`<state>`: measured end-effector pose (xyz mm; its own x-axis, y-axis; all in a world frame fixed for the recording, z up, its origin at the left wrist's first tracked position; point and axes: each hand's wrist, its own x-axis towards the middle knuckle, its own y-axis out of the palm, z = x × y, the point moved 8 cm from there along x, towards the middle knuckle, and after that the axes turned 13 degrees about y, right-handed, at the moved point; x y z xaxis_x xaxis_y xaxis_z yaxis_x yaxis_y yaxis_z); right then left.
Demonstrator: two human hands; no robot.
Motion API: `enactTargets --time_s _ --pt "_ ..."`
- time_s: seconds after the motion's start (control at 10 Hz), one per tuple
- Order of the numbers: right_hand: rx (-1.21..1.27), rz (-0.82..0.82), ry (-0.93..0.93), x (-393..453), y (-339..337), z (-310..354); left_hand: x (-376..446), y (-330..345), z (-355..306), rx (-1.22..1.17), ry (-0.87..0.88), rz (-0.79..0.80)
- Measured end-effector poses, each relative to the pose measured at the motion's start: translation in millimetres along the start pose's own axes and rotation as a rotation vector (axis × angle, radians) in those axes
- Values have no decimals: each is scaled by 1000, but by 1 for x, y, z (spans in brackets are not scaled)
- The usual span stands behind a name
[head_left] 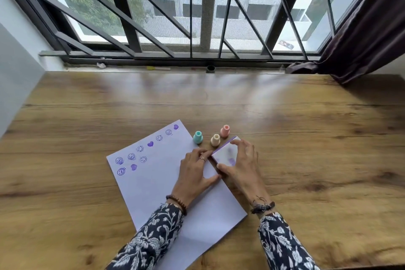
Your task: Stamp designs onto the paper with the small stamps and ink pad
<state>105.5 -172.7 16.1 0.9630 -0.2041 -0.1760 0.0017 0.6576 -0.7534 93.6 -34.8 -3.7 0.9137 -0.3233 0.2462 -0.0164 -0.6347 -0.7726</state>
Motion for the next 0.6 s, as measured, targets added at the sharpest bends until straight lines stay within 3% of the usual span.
enactTargets --time_s 0.2,0.6 --pt "-4 -56 79 -6 -3 -8 -5 7 1 132 -53 66" --pt "30 -213 166 -19 -5 -12 0 4 -8 55 136 202"
